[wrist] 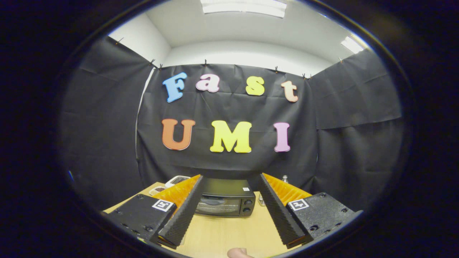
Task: Open the toaster oven, put the food inside, and close the toaster oven door.
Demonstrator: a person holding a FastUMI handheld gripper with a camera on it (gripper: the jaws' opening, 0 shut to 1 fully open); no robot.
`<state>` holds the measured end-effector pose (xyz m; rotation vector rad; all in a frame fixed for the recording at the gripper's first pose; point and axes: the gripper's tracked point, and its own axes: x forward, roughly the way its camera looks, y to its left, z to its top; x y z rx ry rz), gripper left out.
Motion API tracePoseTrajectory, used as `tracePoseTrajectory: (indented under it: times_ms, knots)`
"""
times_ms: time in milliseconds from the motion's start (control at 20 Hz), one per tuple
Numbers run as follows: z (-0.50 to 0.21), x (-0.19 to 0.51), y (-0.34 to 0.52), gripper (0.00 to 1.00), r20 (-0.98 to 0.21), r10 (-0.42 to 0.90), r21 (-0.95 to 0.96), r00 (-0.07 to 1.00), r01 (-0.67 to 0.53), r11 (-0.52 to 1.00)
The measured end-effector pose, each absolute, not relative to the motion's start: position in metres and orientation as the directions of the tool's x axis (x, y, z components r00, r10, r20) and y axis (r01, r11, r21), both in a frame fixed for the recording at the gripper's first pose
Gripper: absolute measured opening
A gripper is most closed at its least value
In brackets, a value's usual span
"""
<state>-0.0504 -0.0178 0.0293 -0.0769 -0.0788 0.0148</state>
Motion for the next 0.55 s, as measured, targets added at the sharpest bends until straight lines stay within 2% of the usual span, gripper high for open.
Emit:
tracePoseTrajectory:
  times_ms: [250,550]
  knots:
    - [0.011,-0.06,0.0,1.0,0.048,0.079,-0.025,0.996,-0.078,0.997]
    - [-0.003,-0.051,-0.01,1.0,0.025,0.059,-0.001,0.998,-0.059,0.998]
